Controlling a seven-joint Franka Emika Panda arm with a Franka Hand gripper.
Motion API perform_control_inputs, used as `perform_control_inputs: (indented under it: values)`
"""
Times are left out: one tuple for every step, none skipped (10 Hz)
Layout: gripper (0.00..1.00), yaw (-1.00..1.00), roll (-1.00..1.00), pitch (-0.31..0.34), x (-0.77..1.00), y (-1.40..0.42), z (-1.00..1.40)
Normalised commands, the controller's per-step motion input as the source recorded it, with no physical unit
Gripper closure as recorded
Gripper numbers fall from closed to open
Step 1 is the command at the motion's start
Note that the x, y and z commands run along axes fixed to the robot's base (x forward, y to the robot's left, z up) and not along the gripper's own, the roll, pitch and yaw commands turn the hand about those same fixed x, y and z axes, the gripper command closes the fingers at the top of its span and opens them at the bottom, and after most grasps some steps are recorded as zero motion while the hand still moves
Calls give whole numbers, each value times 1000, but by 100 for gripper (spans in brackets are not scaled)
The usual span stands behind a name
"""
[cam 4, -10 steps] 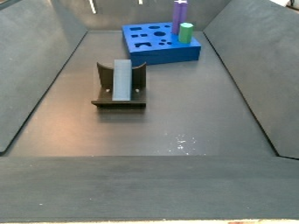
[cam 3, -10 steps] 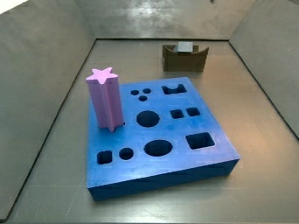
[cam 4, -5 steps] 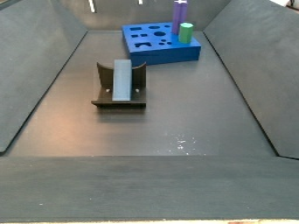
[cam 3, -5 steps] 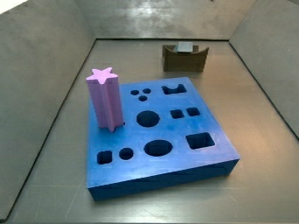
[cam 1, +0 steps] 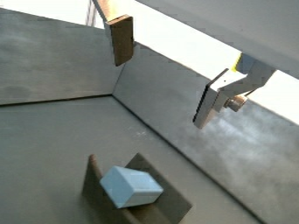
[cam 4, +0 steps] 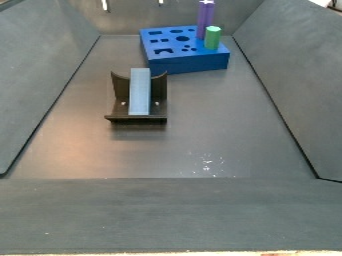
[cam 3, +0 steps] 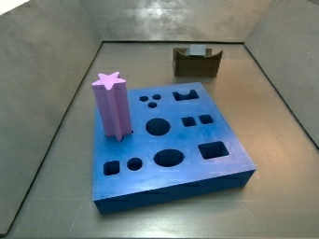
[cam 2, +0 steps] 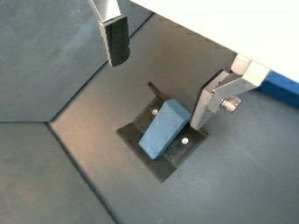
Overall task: Pick up the rectangle object. Move up. Place the rectangle object on the fixture. Regrasp the rectangle object. Move to above the board. Insert the rectangle object.
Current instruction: Regrasp the rectangle object.
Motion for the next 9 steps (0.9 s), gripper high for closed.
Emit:
perform_control_inputs:
  values:
    - [0, 1, 1000, -37, 33, -31, -5]
    - [0, 1, 1000, -26, 36, -31, -12]
    - [0, 4, 1000, -13, 37, -30, -6]
    - [0, 6, 1000, 9, 40, -33, -7]
    - [0, 11, 1000, 28, 45, -30, -16]
    - [0, 16, 1000, 43, 48, -33, -16]
    - [0, 34, 1000, 94, 56, -39, -17]
    - [0, 47, 1000, 124, 61, -37, -19]
    - [0, 61, 870, 178, 74, -39, -14]
